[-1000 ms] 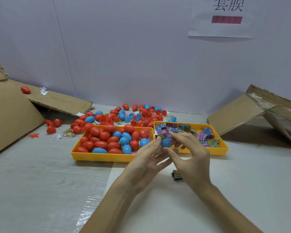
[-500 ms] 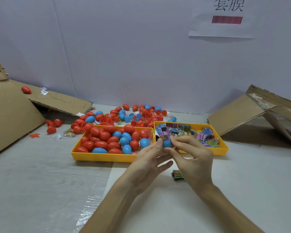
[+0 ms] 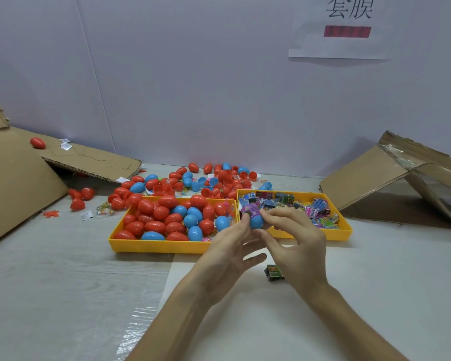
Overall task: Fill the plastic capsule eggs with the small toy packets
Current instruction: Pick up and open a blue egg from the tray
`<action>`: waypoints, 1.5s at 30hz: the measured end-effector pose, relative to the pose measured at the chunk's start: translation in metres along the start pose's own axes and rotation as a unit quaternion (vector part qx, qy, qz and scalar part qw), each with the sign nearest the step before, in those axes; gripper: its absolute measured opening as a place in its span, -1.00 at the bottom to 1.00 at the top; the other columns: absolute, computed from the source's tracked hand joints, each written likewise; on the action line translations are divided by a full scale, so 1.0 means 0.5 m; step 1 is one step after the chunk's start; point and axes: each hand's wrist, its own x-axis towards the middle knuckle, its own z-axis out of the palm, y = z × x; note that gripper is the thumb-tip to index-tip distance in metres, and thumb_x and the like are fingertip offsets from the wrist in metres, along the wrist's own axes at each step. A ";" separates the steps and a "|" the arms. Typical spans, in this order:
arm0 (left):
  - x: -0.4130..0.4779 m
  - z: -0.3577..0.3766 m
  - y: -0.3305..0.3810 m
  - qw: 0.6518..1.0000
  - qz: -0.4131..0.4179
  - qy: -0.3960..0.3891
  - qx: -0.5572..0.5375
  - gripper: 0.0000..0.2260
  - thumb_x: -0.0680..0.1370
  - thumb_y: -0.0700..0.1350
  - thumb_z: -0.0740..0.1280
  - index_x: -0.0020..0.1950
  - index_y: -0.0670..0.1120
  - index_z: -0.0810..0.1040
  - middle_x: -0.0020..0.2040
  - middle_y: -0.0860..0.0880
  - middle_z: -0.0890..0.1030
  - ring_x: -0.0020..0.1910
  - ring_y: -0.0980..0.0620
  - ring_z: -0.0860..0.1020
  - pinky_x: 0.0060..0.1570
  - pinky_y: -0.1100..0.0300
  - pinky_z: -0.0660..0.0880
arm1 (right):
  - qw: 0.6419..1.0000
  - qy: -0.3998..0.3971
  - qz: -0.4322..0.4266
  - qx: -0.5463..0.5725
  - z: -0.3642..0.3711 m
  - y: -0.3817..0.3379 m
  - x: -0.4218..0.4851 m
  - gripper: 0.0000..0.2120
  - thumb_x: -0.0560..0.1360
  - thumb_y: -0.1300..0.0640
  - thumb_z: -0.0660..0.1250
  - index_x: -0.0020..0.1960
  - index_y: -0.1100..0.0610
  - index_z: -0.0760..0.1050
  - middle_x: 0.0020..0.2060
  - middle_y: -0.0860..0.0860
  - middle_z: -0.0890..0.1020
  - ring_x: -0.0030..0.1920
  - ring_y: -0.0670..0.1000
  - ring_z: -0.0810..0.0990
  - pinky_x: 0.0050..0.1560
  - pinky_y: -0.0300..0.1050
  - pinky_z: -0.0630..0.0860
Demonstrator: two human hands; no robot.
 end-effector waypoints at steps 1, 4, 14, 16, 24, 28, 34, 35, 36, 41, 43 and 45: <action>0.000 -0.001 -0.001 1.000 0.002 0.003 0.003 -0.60 0.57 0.22 0.28 0.26 0.02 0.66 0.29 -0.11 0.63 0.31 -0.07 0.59 0.23 0.04 0.57 | 1.000 0.001 -0.003 -0.001 0.000 0.000 0.000 -0.69 0.32 0.32 0.59 0.06 0.25 0.70 -0.04 0.07 0.70 -0.02 0.02 0.63 0.05 -0.27 0.56; -0.001 -0.002 -0.003 1.000 0.003 0.003 0.010 -0.57 0.58 0.20 0.30 0.28 -0.05 0.63 0.32 -0.16 0.60 0.33 -0.08 0.57 0.28 0.03 0.52 | 1.000 0.006 -0.006 0.007 -0.002 0.001 -0.001 -0.73 0.34 0.29 0.57 0.04 0.25 0.70 -0.05 0.06 0.70 0.00 -0.03 0.60 0.07 -0.29 0.54; -0.002 -0.002 -0.003 1.000 -0.001 -0.011 0.024 -0.66 0.56 0.19 0.31 0.11 -0.03 0.66 0.12 -0.04 0.67 0.23 0.01 0.63 0.28 0.05 0.50 | 1.000 0.018 -0.010 0.013 -0.003 -0.002 -0.001 -0.78 0.38 0.28 0.55 0.02 0.27 0.71 -0.10 0.07 0.71 -0.08 0.02 0.65 0.01 -0.28 0.56; -0.001 -0.002 -0.004 1.000 -0.001 -0.014 0.020 -0.65 0.57 0.19 0.30 0.14 -0.04 0.67 0.15 -0.05 0.67 0.25 -0.01 0.62 0.28 0.05 0.50 | 1.000 0.016 -0.009 0.012 -0.004 -0.002 -0.002 -0.75 0.36 0.31 0.57 0.03 0.26 0.71 -0.08 0.07 0.71 -0.06 -0.01 0.64 0.02 -0.28 0.57; -0.004 0.005 0.003 1.000 0.005 -0.015 -0.009 -0.62 0.63 0.17 0.18 0.29 0.07 0.65 0.35 0.01 0.60 0.28 -0.03 0.57 0.28 0.04 0.50 | 1.000 0.002 0.007 0.013 -0.003 -0.007 0.005 -0.65 0.37 0.22 0.58 0.14 0.23 0.67 -0.01 0.05 0.67 0.00 0.03 0.61 0.07 -0.29 0.52; -0.001 0.008 0.005 1.000 -0.001 -0.005 -0.001 -0.57 0.58 0.25 0.19 0.30 0.09 0.63 0.30 0.02 0.64 0.28 -0.01 0.60 0.12 0.11 0.58 | 1.000 0.004 -0.009 -0.014 -0.001 -0.005 0.002 -0.68 0.34 0.25 0.58 0.09 0.23 0.70 -0.03 0.06 0.69 0.00 0.03 0.58 0.08 -0.31 0.49; 0.002 0.005 -0.001 1.000 0.008 0.009 0.010 -0.62 0.56 0.19 0.30 0.22 0.00 0.67 0.28 -0.18 0.62 0.25 -0.09 0.62 0.15 0.07 0.60 | 0.999 0.010 -0.038 -0.014 -0.001 0.001 0.000 -0.72 0.33 0.32 0.60 0.03 0.26 0.71 -0.07 0.07 0.70 -0.06 0.10 0.62 0.01 -0.21 0.54; 0.002 0.005 -0.002 1.000 0.008 0.010 0.012 -0.58 0.57 0.19 0.29 0.27 -0.04 0.64 0.31 -0.24 0.57 0.29 -0.12 0.59 0.18 0.05 0.58 | 0.999 0.011 -0.040 -0.012 -0.001 0.002 -0.001 -0.71 0.33 0.33 0.60 0.03 0.26 0.71 -0.07 0.07 0.70 -0.07 0.10 0.62 0.00 -0.21 0.54; 0.001 0.005 -0.001 1.000 0.008 0.008 0.013 -0.56 0.58 0.19 0.29 0.30 -0.07 0.62 0.34 -0.27 0.54 0.33 -0.15 0.56 0.20 0.04 0.57 | 0.999 0.013 -0.042 -0.011 -0.001 0.003 -0.001 -0.71 0.32 0.34 0.60 0.04 0.25 0.71 -0.07 0.07 0.70 -0.07 0.09 0.62 -0.01 -0.21 0.55; -0.004 0.004 0.001 1.000 0.010 0.002 0.026 -0.53 0.58 0.19 0.28 0.34 -0.11 0.58 0.29 -0.23 0.60 0.32 -0.10 0.58 0.27 0.03 0.53 | 0.999 0.022 -0.047 0.002 0.001 0.008 -0.004 -0.70 0.34 0.36 0.59 0.05 0.24 0.70 -0.07 0.06 0.69 -0.06 0.05 0.60 -0.02 -0.20 0.56; -0.005 0.003 0.001 1.000 0.011 -0.002 0.029 -0.51 0.59 0.18 0.28 0.34 -0.16 0.56 0.22 -0.16 0.62 0.29 -0.07 0.59 0.25 0.06 0.54 | 0.999 0.025 -0.046 0.008 0.002 0.009 -0.006 -0.73 0.36 0.34 0.57 0.05 0.24 0.70 -0.07 0.05 0.69 -0.05 0.03 0.60 -0.01 -0.20 0.56; -0.005 0.004 0.001 0.999 0.013 -0.008 0.030 -0.51 0.57 0.18 0.29 0.31 -0.17 0.58 0.18 -0.12 0.64 0.25 -0.04 0.61 0.22 0.09 0.55 | 0.999 0.026 -0.044 0.016 0.002 0.008 -0.007 -0.77 0.40 0.27 0.53 0.05 0.24 0.70 -0.07 0.05 0.69 -0.04 0.01 0.60 -0.01 -0.21 0.57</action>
